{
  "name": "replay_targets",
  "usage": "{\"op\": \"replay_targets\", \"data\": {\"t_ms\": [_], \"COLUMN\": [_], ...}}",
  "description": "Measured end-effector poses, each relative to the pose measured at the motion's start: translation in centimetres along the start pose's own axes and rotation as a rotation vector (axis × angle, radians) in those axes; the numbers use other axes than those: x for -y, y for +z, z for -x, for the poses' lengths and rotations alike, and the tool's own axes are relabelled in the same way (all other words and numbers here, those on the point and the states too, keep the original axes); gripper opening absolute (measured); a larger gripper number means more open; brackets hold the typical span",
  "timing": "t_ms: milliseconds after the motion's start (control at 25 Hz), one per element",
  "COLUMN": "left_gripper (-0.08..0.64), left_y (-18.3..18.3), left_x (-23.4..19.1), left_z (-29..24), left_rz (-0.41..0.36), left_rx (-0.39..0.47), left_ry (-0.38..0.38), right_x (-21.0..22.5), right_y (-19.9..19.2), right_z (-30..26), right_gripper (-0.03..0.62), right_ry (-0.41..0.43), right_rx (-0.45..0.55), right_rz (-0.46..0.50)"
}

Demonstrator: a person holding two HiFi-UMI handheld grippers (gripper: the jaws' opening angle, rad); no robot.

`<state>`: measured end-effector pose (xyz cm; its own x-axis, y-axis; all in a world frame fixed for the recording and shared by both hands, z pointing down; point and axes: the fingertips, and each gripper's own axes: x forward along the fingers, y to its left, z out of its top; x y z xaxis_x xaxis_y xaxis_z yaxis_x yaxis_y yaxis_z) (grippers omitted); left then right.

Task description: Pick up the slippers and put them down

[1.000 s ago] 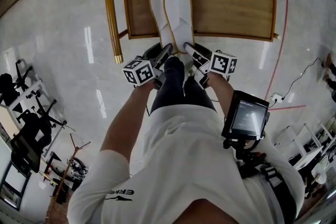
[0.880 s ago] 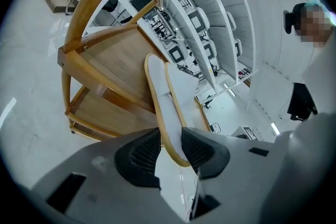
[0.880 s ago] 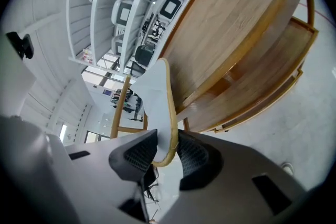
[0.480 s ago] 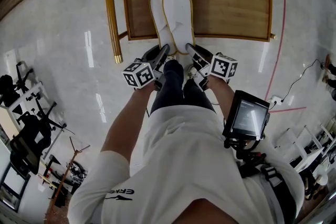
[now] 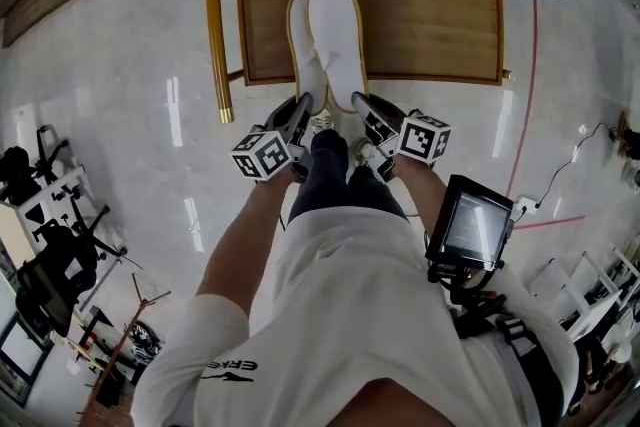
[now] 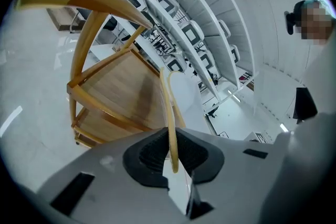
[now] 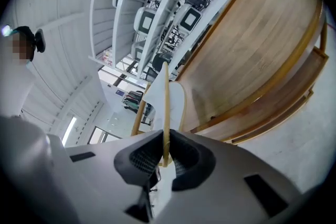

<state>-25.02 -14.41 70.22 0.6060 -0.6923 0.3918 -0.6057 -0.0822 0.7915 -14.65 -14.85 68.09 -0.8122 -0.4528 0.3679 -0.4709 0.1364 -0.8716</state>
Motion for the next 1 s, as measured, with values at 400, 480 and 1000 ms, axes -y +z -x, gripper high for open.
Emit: {"op": "replay_targets", "data": {"t_ms": [400, 480, 1000], "left_gripper": [0.031, 0.031, 0.031], "left_y": [1.2, 2.0, 5.0], "left_x": [3.5, 4.7, 13.3], "left_z": [2.4, 3.4, 9.2], "left_rz": [0.000, 0.000, -0.041], "left_rx": [0.105, 0.142, 0.330], "left_ry": [-0.007, -0.018, -0.100], "right_x": [-4.2, -5.2, -13.2], "right_y": [1.7, 2.0, 4.0], "right_z": [3.4, 4.3, 10.2], "right_gripper": [0.033, 0.032, 0.032], "right_ry": [0.081, 0.095, 0.224], "right_rx": [0.080, 0.097, 0.180], "right_rz": [0.025, 0.035, 0.126]}}
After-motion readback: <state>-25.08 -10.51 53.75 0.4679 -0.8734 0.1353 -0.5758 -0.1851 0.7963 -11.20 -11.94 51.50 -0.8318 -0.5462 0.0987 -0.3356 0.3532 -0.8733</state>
